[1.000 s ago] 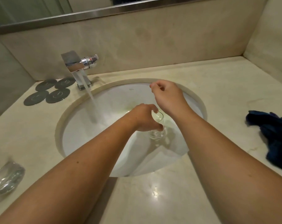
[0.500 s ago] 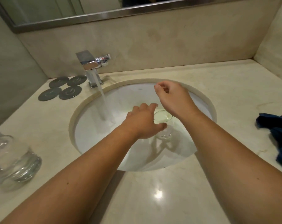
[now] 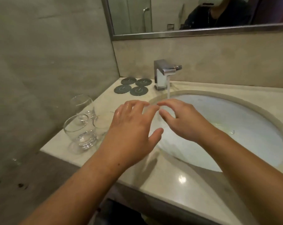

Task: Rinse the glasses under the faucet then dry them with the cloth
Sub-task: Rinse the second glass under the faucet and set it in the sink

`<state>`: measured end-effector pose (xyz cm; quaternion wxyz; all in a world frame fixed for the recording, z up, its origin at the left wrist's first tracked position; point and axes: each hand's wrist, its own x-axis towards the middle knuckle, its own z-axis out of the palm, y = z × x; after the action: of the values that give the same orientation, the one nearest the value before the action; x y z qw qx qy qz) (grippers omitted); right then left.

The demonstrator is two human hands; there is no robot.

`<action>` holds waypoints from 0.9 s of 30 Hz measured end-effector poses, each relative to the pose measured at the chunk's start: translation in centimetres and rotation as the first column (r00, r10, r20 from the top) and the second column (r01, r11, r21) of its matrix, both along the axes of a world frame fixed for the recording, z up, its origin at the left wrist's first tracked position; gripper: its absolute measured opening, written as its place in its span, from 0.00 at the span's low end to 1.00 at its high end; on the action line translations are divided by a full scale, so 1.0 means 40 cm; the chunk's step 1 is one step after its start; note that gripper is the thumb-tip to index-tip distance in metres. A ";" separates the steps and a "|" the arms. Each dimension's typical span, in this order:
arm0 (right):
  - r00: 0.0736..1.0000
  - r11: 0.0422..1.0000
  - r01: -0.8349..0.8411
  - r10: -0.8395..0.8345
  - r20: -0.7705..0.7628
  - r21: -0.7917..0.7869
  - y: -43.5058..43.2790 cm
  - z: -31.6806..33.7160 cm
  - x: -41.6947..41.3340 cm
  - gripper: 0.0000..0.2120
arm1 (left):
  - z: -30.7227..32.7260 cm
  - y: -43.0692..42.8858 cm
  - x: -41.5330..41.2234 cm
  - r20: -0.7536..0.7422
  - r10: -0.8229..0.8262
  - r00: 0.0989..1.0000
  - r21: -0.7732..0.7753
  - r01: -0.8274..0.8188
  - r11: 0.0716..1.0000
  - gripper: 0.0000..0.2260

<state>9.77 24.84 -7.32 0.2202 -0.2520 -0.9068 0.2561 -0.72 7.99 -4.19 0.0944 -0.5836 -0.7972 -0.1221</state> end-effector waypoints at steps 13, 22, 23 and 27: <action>0.965 0.966 -0.257 0.258 0.054 -0.029 -0.206 0.010 -0.203 0.42 | -0.007 -0.213 -0.201 0.068 0.229 0.971 0.076 -0.234 0.969 0.29; 0.980 0.949 -0.198 0.186 -0.070 -0.245 -0.206 -0.034 -0.244 0.26 | -0.041 -0.206 -0.226 0.127 0.210 0.969 0.153 -0.229 0.961 0.32; 0.981 0.946 -0.191 0.171 -0.096 -0.264 -0.199 -0.036 -0.243 0.26 | -0.039 -0.200 -0.224 0.131 0.199 0.971 0.168 -0.220 0.961 0.31; 0.974 0.906 -0.106 0.011 -0.227 -0.411 -0.135 -0.026 -0.220 0.30 | -0.024 -0.158 -0.198 0.144 0.097 0.985 0.270 -0.133 0.954 0.29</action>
<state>0.95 19.44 -8.35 0.2515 -0.2364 -0.8078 0.4779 -8.65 1.66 -5.14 0.1307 -0.5078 -0.8092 -0.2651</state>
